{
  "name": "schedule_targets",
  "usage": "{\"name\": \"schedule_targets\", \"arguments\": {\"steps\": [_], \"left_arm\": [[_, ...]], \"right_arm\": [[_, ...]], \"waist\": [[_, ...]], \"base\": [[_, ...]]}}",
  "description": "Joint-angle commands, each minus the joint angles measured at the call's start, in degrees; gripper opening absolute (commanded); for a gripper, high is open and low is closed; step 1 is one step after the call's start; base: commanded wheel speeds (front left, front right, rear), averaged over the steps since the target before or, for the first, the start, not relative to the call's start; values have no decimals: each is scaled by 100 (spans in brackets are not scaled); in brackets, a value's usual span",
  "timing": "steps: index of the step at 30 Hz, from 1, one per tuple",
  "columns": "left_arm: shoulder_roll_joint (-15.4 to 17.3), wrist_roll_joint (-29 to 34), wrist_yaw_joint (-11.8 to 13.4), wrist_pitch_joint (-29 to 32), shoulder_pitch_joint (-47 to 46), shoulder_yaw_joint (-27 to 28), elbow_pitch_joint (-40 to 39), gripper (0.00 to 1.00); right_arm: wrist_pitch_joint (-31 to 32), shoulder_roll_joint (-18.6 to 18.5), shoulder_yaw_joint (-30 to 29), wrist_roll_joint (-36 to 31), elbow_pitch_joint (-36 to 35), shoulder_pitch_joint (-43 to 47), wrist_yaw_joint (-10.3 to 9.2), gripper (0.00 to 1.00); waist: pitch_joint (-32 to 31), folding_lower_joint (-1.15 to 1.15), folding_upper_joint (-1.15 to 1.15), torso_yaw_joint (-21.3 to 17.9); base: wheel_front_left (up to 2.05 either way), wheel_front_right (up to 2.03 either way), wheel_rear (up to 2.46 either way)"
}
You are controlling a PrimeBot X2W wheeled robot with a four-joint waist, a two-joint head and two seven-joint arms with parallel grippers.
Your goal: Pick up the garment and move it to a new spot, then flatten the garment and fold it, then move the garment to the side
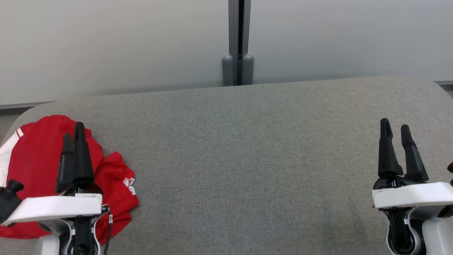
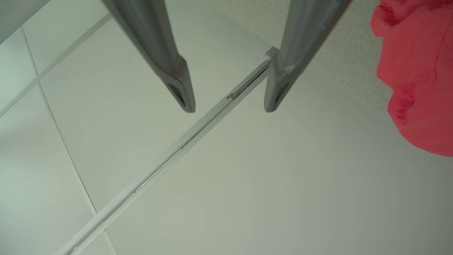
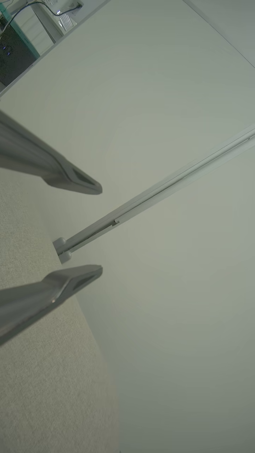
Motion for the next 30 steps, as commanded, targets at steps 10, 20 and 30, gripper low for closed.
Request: {"name": "schedule_targets", "arguments": {"steps": [10, 20, 30], "left_arm": [[47, 1896, 291, -220, -18, -606, -119, 100], [279, 2980, 695, -364, 72, -1229, 202, 100], [569, 3589, 1234, -508, -5, -1796, 409, 100]], "right_arm": [[-236, -58, 115, -1227, 13, -128, 3, 100], [-382, -58, 72, -2054, 317, -126, 2, 100], [-527, -64, 101, -2759, 427, -121, 3, 100]], "waist": [[19, 0, 0, -45], [2, 0, 0, -80], [-19, 0, 0, -76]], "base": [[0, 0, 0], [0, 0, 0], [0, 0, 0]]}}
